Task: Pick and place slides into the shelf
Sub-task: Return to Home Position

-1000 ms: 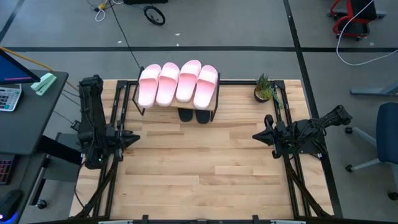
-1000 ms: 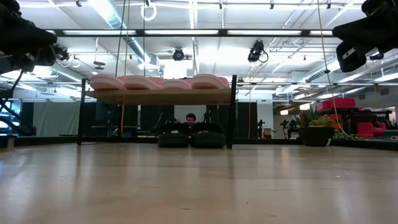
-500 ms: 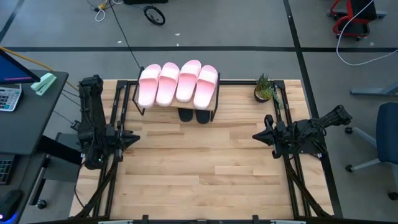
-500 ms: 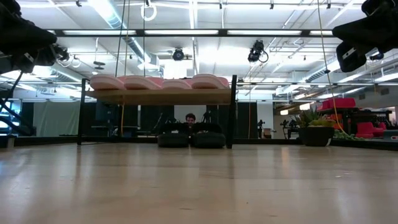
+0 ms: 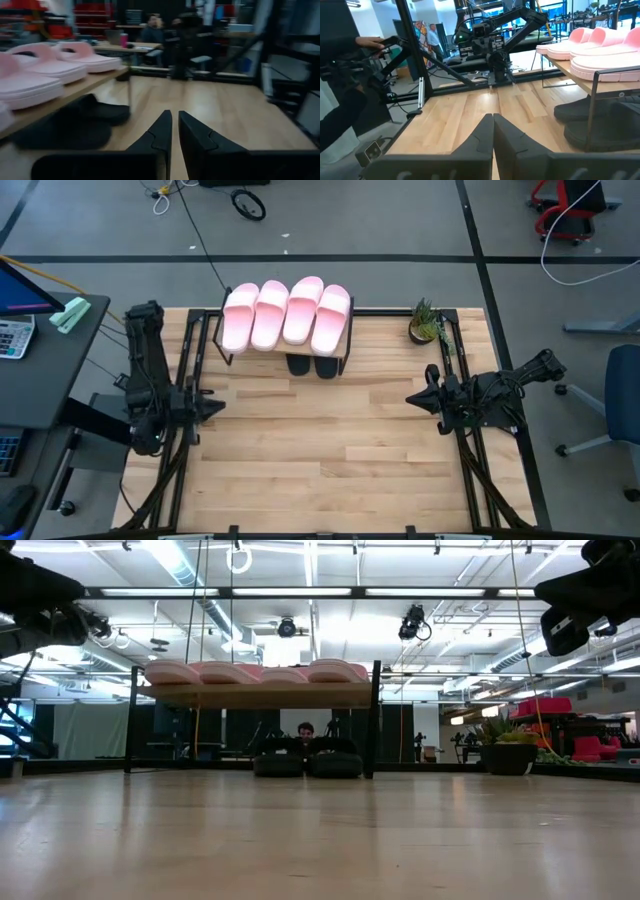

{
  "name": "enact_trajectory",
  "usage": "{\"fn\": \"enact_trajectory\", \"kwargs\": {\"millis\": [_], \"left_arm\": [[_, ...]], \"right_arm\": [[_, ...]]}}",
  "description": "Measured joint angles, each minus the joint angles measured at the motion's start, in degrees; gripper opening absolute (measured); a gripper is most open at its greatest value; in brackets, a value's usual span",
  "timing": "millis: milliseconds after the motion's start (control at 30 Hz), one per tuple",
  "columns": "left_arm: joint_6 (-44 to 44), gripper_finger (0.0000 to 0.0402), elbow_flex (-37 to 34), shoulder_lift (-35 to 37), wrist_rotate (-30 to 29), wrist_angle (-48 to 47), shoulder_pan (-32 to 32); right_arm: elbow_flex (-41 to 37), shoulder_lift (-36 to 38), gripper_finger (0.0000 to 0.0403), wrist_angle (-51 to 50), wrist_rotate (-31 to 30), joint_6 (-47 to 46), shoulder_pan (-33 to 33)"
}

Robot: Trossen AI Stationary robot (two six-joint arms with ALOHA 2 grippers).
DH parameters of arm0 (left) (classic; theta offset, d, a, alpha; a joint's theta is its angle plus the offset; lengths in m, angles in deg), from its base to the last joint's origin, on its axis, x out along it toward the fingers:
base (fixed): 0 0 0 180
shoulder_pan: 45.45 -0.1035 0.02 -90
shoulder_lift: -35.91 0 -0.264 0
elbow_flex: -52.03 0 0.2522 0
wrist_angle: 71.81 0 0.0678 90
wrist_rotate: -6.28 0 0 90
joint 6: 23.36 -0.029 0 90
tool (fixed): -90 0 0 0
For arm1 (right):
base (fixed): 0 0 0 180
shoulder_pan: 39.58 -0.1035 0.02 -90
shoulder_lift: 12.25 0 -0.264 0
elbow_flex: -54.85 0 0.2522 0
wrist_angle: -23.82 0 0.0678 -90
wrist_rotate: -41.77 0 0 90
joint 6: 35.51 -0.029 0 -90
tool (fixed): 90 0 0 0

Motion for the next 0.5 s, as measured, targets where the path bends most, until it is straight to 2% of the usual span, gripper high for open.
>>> {"fn": "enact_trajectory", "kwargs": {"millis": [500], "left_arm": [[-1.9,0.0029,0.0,-0.7,-0.3,3.1,-28.2]], "right_arm": [[0.0,0.0,0.001,0.0,0.0,0.0,0.0]]}}
